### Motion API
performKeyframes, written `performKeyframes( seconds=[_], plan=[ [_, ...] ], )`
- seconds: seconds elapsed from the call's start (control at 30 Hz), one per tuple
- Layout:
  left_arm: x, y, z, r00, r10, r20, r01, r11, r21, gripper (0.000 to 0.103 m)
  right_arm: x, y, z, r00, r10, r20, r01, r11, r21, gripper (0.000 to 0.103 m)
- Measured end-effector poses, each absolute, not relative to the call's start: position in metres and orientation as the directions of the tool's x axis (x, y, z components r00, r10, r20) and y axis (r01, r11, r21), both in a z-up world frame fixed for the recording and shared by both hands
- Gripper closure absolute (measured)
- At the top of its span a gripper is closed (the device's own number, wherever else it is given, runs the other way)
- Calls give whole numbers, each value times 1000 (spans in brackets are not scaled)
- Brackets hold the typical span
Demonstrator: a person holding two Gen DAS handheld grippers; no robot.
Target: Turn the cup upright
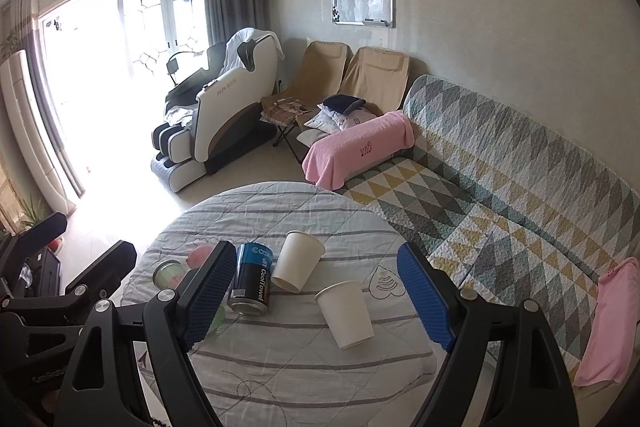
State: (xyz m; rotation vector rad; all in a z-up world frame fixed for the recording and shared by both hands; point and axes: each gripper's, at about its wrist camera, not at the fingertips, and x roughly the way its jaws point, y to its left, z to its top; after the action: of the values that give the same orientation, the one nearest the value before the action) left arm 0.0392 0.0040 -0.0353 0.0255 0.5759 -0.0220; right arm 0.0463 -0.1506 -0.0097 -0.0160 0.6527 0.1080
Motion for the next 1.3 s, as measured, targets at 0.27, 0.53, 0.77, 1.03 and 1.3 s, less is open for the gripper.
performKeyframes(
  seconds=[0.27,0.53,0.77,1.03,1.3],
  plan=[
    [54,3,-49,780,-15,-625,25,1000,8,0,61,-156,-25,737,89,-670,-95,995,28,19],
    [71,6,-69,702,-20,-712,15,1000,-14,0,80,-158,-45,654,82,-752,-87,996,33,19],
    [84,11,-87,634,-14,-773,-6,1000,-23,0,92,-160,-65,587,80,-806,-80,996,41,19],
    [94,15,-105,569,-7,-822,-13,1000,-17,0,103,-155,-85,513,89,-853,-83,995,54,19],
    [110,22,-109,536,-14,-844,-9,1000,-22,0,117,-149,-96,478,90,-874,-67,996,66,19]
  ],
)
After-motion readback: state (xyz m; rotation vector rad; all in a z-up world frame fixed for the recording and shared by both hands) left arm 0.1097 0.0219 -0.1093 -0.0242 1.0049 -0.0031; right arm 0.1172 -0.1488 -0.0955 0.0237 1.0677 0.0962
